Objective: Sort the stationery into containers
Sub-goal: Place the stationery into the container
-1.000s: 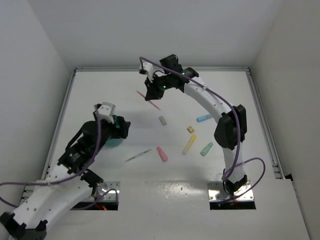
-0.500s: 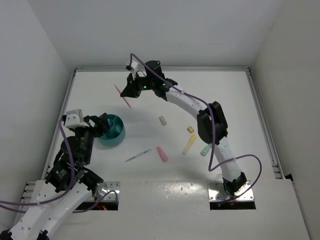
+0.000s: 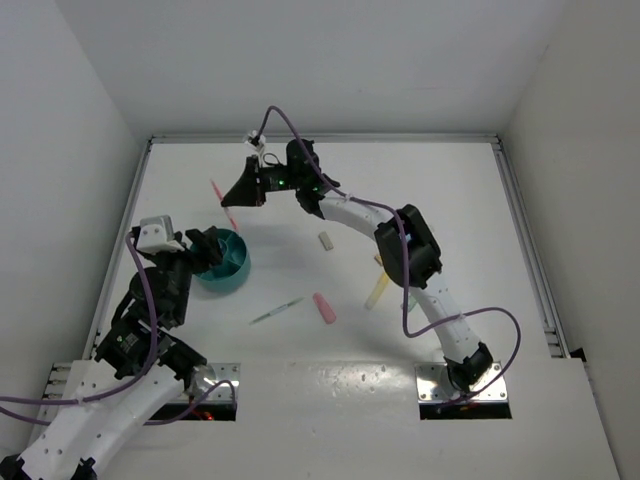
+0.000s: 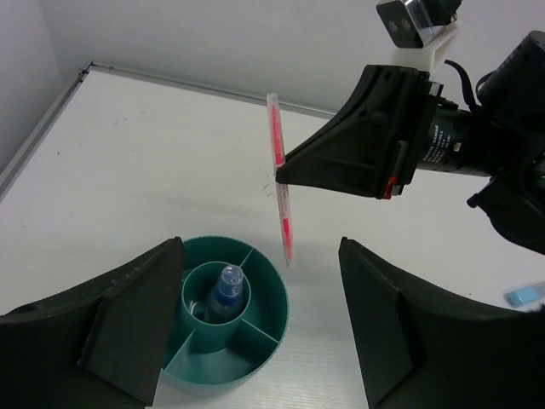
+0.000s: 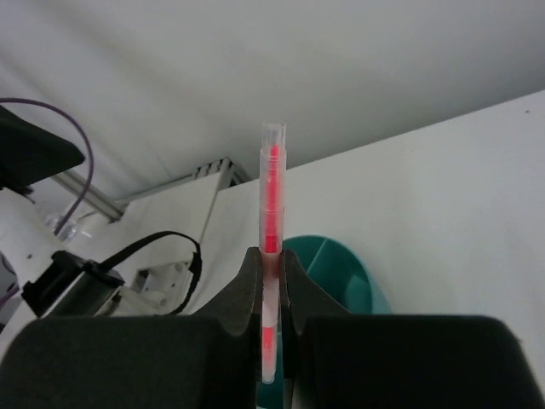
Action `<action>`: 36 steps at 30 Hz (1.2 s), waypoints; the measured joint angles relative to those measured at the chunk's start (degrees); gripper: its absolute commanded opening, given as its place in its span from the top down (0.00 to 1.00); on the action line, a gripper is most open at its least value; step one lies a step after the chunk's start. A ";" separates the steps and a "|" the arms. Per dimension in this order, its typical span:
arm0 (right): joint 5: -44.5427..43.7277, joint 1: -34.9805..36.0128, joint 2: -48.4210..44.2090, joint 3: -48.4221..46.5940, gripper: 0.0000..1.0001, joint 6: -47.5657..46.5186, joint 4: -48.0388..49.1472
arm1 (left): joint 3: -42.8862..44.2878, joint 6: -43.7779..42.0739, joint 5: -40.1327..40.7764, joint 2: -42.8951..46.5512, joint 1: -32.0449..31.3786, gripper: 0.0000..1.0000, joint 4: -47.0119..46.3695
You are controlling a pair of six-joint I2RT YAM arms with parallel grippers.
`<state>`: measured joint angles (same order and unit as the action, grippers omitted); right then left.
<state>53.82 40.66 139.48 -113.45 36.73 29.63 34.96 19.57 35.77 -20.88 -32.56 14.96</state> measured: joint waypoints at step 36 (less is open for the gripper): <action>1.77 1.53 3.02 8.13 0.85 -6.99 -0.81 | 0.00 -1.03 -9.97 -4.79 0.02 0.85 -0.04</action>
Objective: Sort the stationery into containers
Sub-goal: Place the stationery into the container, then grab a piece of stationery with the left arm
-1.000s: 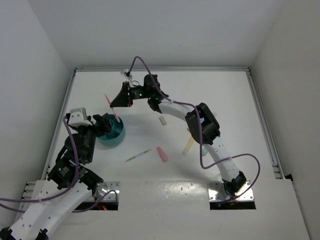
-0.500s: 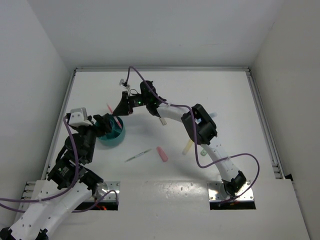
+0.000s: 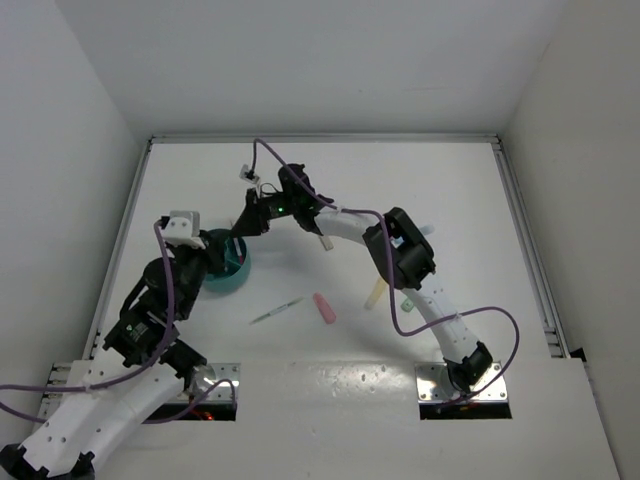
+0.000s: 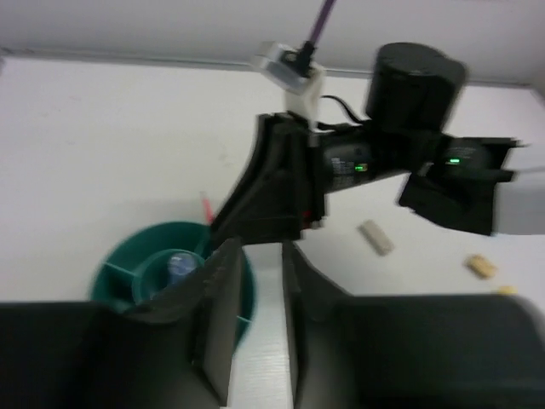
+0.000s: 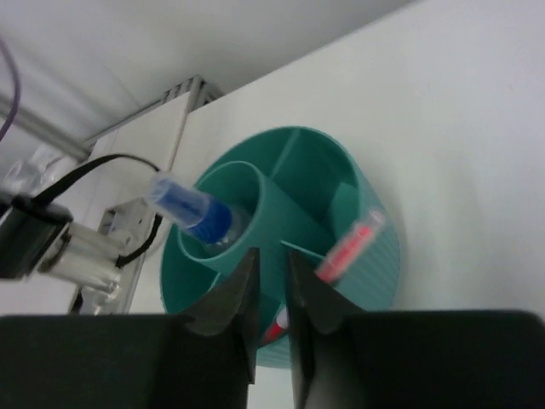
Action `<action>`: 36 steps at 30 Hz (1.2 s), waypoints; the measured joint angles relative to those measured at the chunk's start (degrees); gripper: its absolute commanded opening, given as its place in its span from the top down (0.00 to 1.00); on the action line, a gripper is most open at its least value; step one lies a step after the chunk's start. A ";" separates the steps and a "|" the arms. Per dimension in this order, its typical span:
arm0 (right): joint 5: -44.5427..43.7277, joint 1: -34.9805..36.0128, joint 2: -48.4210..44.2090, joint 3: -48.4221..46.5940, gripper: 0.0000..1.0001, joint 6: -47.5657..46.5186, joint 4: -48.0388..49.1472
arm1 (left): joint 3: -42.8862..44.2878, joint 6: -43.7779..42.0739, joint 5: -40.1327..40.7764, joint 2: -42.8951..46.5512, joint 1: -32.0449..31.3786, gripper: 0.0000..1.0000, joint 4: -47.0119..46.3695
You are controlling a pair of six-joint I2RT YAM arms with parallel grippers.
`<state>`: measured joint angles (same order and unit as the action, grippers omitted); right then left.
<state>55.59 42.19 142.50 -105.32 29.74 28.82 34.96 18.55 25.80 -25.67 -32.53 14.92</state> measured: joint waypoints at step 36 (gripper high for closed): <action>-61.55 -17.64 -54.23 44.78 0.91 -22.86 -34.36 | 18.01 93.22 12.55 -57.96 -29.09 0.41 42.73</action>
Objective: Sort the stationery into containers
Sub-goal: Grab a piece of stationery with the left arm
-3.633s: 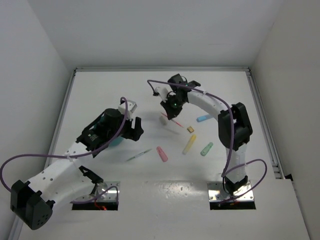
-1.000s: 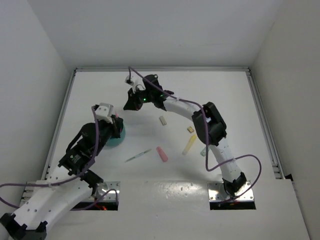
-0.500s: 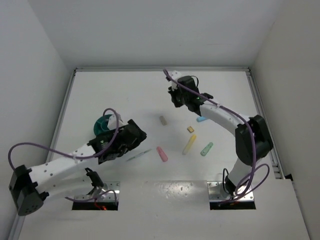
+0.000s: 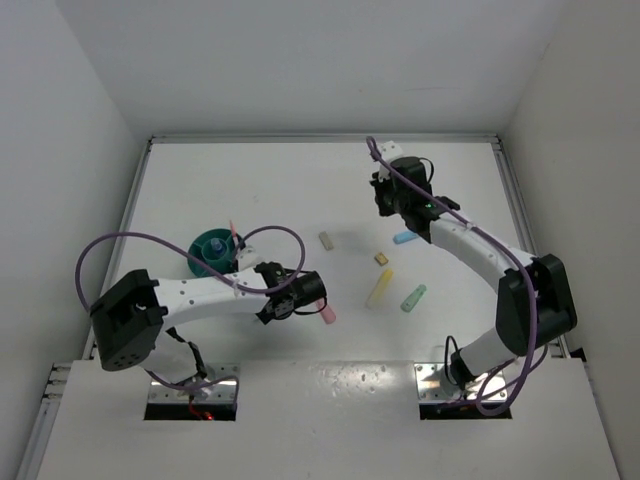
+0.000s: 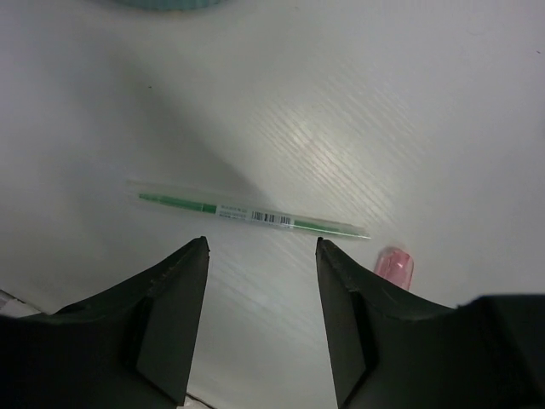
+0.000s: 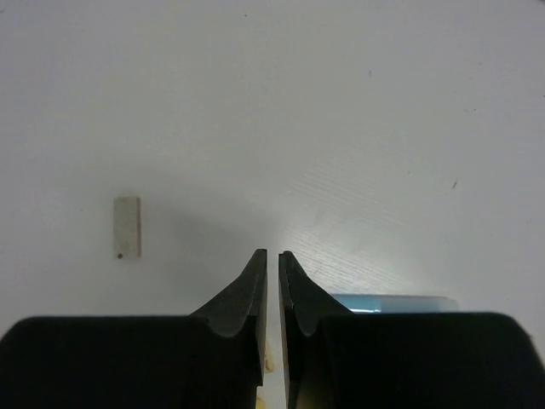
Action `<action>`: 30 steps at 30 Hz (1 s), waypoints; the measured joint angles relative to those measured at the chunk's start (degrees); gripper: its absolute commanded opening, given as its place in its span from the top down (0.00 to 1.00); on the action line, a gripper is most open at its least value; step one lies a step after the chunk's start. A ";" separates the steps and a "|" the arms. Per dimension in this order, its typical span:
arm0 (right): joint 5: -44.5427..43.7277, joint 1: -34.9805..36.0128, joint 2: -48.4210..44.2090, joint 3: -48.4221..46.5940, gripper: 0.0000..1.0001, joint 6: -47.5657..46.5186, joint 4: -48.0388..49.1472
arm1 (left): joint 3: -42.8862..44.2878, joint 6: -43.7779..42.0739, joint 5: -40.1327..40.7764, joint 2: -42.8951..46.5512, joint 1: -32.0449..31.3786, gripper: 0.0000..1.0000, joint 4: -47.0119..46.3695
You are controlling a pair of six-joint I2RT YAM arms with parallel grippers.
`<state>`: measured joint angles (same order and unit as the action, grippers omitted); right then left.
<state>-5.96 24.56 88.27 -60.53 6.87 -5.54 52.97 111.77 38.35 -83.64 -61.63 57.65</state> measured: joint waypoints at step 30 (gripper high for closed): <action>9.05 -7.28 -0.90 1.60 0.89 4.13 0.31 | -5.49 1.42 -7.45 -7.52 4.94 0.38 -11.21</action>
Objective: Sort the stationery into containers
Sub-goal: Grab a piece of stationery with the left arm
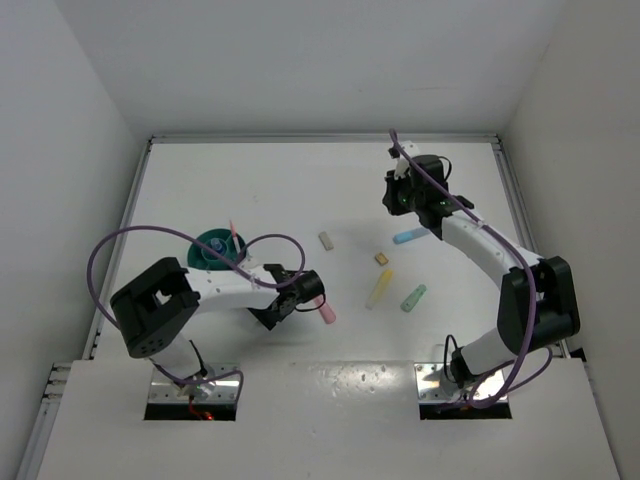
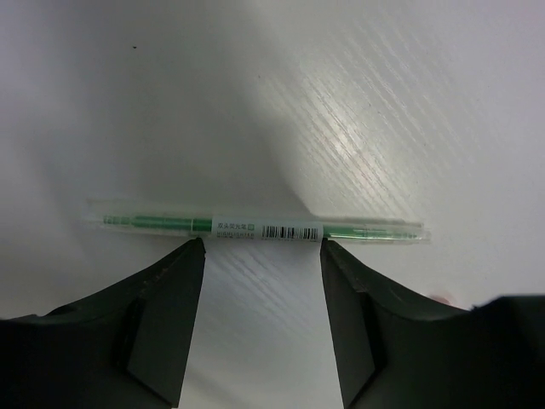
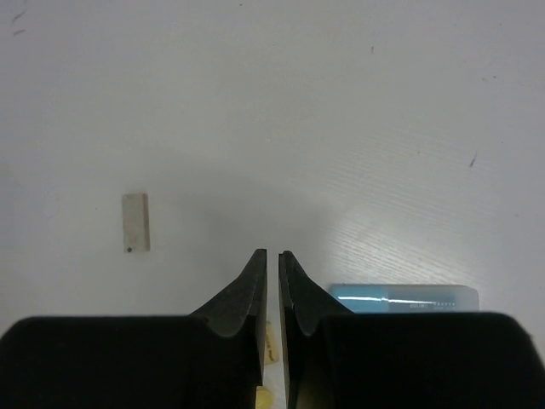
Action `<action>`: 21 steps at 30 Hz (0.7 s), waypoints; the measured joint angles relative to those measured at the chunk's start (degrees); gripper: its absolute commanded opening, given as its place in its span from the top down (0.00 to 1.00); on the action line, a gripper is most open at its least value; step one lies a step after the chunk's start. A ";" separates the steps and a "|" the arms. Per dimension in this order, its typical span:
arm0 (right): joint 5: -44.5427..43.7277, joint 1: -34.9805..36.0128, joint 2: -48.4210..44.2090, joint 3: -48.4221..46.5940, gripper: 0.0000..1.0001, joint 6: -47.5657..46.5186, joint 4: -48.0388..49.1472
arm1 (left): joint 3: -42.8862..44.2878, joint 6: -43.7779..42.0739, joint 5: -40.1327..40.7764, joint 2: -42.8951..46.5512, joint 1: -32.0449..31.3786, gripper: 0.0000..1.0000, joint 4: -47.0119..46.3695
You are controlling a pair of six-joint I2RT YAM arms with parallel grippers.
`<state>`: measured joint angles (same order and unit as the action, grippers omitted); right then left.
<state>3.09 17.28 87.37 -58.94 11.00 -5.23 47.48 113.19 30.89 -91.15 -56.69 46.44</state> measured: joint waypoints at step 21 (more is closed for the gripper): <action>3.26 -2.21 0.00 0.00 0.88 1.51 -0.92 | 14.97 -29.64 13.68 -2.29 -6.01 0.20 -2.86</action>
<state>6.35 15.07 87.37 -58.94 12.51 -6.15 62.46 83.55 44.58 -93.45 -62.70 43.57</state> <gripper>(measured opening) 0.117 0.840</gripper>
